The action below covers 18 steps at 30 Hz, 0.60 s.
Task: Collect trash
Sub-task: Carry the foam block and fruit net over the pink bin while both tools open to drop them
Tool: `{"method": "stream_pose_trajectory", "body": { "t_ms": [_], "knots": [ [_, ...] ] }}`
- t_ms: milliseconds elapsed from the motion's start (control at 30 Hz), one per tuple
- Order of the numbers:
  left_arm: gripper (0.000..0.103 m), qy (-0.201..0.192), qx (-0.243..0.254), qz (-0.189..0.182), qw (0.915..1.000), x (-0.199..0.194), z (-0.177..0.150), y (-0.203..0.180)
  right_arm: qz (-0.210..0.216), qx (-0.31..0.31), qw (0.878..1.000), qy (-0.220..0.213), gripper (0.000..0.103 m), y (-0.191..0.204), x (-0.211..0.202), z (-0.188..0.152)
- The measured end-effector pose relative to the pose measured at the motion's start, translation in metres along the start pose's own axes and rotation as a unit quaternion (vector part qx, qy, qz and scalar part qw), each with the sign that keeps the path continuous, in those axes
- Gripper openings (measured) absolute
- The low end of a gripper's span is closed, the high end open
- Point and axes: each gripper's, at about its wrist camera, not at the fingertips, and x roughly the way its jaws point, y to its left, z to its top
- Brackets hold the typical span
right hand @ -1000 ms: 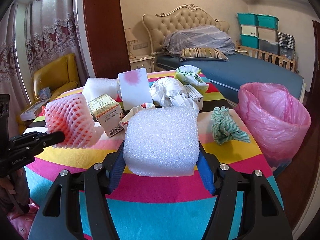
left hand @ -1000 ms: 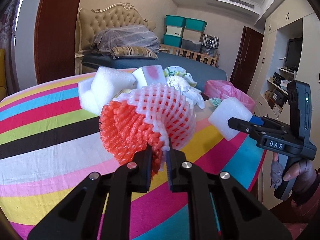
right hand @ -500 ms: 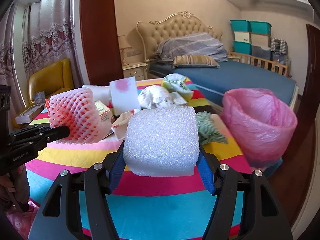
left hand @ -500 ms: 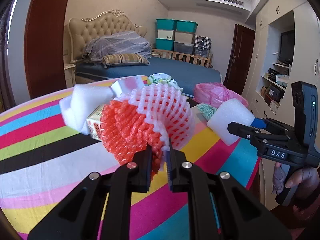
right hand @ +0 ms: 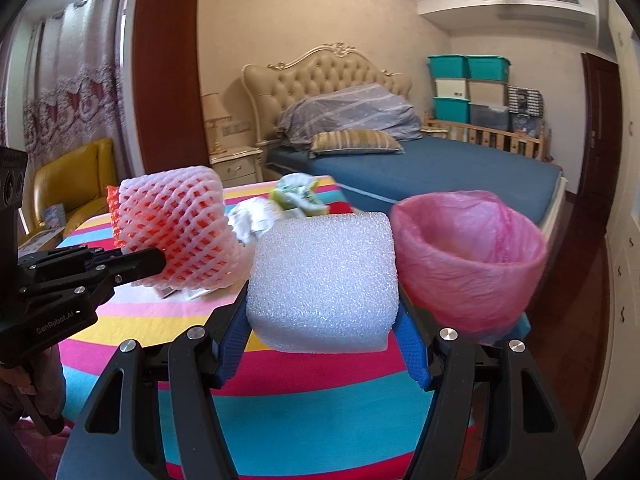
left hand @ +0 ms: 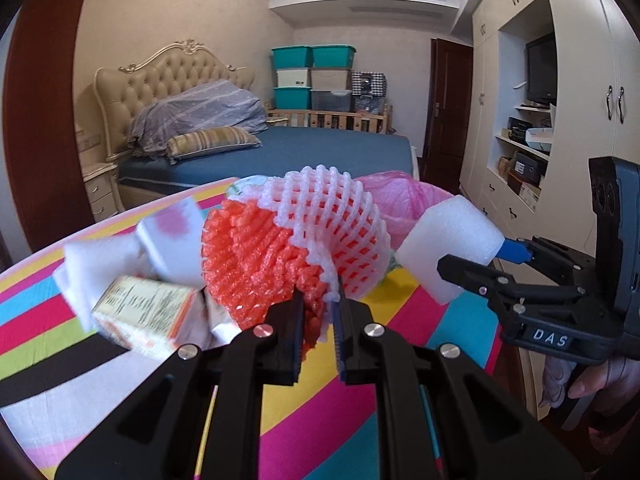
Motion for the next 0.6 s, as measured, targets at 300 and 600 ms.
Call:
{"method": "stream_pose_trajectory", "body": {
  "t_ms": [300, 600],
  "knots": [
    [0.012, 0.015, 0.008, -0.053, 0.9985, 0.059, 0.045, -0.029, -0.054, 0.019, 0.998, -0.011, 0.062, -0.064, 0.009, 0.018],
    [0.014, 0.036, 0.007, -0.105, 0.9938, 0.136, 0.102, -0.063, -0.091, 0.042, 0.995, -0.002, 0.063, -0.135, 0.044, 0.041]
  ]
}}
